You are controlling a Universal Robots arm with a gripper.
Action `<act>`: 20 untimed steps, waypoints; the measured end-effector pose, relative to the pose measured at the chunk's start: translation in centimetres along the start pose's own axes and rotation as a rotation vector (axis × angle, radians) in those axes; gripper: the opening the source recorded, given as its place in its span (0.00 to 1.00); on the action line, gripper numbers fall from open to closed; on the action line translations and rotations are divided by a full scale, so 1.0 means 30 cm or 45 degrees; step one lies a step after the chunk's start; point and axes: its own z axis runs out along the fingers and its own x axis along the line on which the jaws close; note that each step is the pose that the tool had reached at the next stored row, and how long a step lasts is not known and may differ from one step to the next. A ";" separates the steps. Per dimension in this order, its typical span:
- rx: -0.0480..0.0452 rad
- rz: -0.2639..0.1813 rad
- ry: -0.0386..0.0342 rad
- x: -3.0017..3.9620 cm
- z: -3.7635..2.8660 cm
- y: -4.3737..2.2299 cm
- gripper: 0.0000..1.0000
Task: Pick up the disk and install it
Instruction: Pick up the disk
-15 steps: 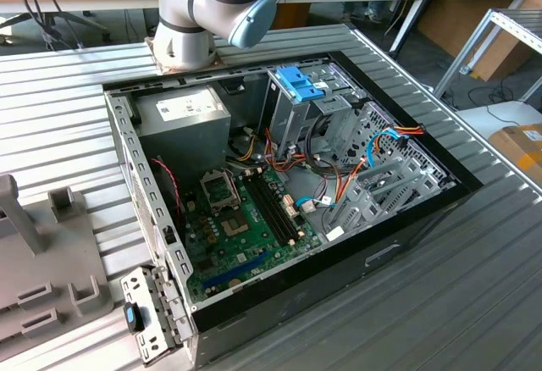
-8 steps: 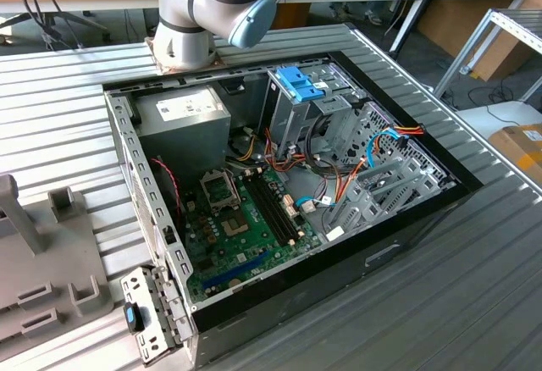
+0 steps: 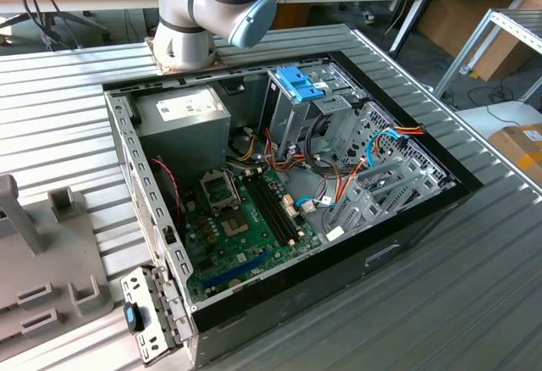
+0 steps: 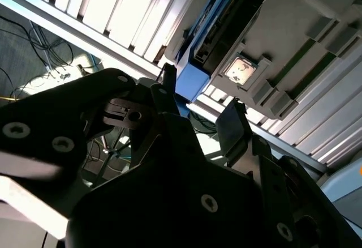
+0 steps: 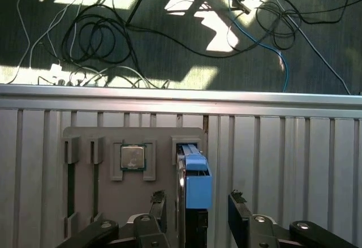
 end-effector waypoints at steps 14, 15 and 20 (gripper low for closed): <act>0.000 0.009 0.0001 0.002 0.087 -0.002 0.56; 0.000 0.009 0.0000 0.002 0.094 -0.003 0.56; -0.001 0.009 0.0000 0.002 0.132 -0.004 0.56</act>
